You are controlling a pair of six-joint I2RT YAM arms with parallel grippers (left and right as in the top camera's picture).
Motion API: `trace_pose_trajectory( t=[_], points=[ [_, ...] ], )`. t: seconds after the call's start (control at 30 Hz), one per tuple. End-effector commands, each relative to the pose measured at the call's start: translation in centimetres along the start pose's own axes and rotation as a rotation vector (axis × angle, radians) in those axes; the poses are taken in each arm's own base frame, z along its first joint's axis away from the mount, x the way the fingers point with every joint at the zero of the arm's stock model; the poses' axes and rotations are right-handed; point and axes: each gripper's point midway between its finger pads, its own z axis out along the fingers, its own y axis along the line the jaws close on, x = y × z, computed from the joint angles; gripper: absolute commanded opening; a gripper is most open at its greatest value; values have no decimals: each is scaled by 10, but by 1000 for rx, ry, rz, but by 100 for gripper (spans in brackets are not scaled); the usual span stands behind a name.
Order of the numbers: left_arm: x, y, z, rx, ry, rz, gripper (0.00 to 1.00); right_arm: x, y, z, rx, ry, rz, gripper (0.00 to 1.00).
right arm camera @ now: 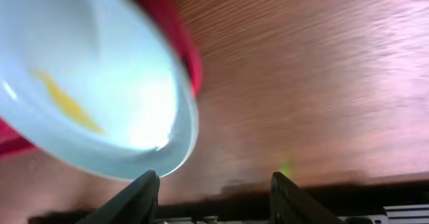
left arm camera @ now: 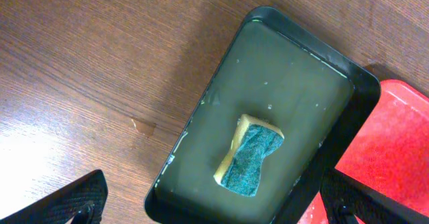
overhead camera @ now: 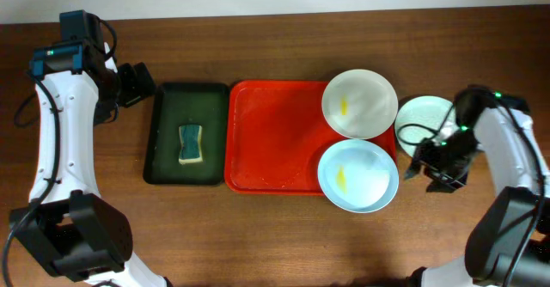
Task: Clean dirty plates on tray and stack at the side
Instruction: 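Move the right gripper to the light blue plate rim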
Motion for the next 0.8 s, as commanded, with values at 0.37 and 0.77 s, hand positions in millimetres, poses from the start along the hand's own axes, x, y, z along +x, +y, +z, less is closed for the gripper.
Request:
trace_pose_trajectory(
  t=[0.37, 0.77],
  points=[
    [1, -4, 1, 8, 4, -7, 99, 5, 13, 47, 169, -44, -146, 46],
    [1, -4, 1, 8, 4, -7, 99, -2, 12, 60, 157, -79, -153, 16]
  ],
)
